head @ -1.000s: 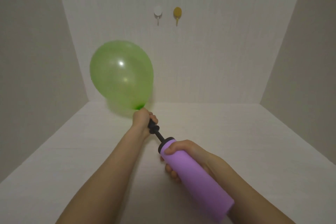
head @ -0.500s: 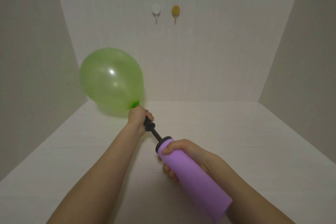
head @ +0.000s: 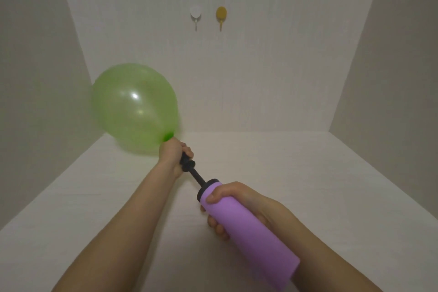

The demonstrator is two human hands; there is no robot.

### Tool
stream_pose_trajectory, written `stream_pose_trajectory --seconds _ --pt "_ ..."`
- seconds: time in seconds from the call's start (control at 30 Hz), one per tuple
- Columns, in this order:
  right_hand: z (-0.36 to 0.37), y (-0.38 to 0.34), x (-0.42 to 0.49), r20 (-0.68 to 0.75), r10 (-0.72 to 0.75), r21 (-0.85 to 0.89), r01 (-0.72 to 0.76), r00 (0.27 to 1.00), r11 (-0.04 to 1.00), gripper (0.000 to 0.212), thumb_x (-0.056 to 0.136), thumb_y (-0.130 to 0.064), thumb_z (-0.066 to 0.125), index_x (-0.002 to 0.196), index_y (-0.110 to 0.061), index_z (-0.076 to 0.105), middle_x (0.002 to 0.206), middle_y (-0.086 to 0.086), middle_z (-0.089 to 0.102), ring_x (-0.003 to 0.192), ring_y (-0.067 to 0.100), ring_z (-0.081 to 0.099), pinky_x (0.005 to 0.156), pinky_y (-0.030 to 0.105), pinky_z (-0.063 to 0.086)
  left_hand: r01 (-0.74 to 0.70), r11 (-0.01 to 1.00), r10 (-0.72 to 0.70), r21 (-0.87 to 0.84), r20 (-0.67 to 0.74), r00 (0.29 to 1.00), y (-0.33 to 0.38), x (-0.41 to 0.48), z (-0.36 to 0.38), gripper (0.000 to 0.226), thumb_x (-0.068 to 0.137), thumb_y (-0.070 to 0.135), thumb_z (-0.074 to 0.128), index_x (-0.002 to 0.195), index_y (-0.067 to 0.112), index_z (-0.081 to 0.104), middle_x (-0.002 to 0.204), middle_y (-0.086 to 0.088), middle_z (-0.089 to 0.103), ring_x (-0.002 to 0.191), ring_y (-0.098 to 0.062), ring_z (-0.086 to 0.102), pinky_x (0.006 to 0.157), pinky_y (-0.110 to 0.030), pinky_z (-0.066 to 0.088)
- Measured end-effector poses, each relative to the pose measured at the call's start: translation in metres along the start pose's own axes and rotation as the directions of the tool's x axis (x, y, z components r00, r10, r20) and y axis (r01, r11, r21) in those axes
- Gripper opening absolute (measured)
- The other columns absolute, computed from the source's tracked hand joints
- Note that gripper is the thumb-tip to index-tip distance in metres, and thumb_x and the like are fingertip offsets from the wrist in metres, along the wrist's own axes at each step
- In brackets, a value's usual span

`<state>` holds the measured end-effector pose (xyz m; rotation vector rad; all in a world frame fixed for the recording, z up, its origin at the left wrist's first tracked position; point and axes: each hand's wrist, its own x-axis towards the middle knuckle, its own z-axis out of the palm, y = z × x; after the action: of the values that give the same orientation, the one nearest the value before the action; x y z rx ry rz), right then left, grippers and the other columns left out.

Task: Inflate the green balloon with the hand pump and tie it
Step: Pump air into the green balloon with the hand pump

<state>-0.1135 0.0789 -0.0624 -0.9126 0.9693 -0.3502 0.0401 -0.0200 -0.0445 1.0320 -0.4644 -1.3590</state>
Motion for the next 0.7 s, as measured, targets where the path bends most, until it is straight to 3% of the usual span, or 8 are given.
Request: stream_pose_trajectory --seconds 0.13,0.27,0.4,0.53,0.7 --pt "0.003 -0.004 0.010 -0.007 0.014 -0.009 -0.014 1.000 1.000 0.026 0.069 -0.026 0.063 0.082 -0.004 0.056 0.057 0.009 0.060 0.046 0.019 0.057 0.048 0.019 0.047 0.025 0.998 -0.026 0.053 0.017 1.000 -0.022 -0.013 0.001 0.034 0.096 0.009 0.021 0.063 0.013 0.029 0.032 0.006 0.031 0.021 -0.007 0.028 0.035 -0.006 0.025" --pt "0.008 -0.005 0.021 -0.051 -0.007 0.035 0.009 0.999 0.999 0.026 0.072 -0.024 0.064 0.077 0.000 0.056 0.056 0.011 0.059 0.045 0.021 0.057 0.049 0.021 0.047 0.029 0.998 -0.031 0.058 0.031 0.999 -0.034 -0.017 0.005 0.033 0.096 0.006 0.022 0.064 0.013 0.029 0.056 -0.001 0.027 0.024 -0.006 0.027 0.033 -0.010 0.026" --pt "0.003 -0.002 0.009 -0.055 -0.014 0.041 0.016 0.998 0.999 0.025 0.076 -0.024 0.063 0.083 -0.001 0.058 0.058 0.011 0.060 0.046 0.021 0.057 0.049 0.021 0.047 0.023 0.999 -0.024 0.037 0.031 0.999 -0.014 -0.004 0.002 0.031 0.092 0.003 0.020 0.064 0.012 0.029 0.033 0.004 0.032 0.021 -0.008 0.029 0.035 -0.006 0.026" --pt "-0.002 0.003 0.003 -0.050 0.004 -0.005 -0.004 0.999 1.000 0.027 0.071 -0.025 0.064 0.086 -0.003 0.059 0.060 0.010 0.061 0.048 0.020 0.057 0.049 0.021 0.048 0.035 0.999 -0.036 0.025 0.018 0.999 -0.016 -0.005 0.003 0.032 0.094 0.007 0.019 0.064 0.013 0.029 0.030 0.007 0.031 0.020 -0.007 0.028 0.036 -0.004 0.025" --pt "0.004 -0.002 0.017 -0.093 -0.005 0.038 0.008 0.996 0.999 0.025 0.075 -0.023 0.064 0.077 0.000 0.057 0.057 0.012 0.059 0.045 0.022 0.057 0.048 0.022 0.047 0.032 0.998 -0.035 0.056 0.047 0.998 -0.041 -0.020 0.009 0.036 0.100 0.015 0.025 0.064 0.015 0.026 0.058 0.001 0.023 0.025 -0.005 0.025 0.032 -0.010 0.023"
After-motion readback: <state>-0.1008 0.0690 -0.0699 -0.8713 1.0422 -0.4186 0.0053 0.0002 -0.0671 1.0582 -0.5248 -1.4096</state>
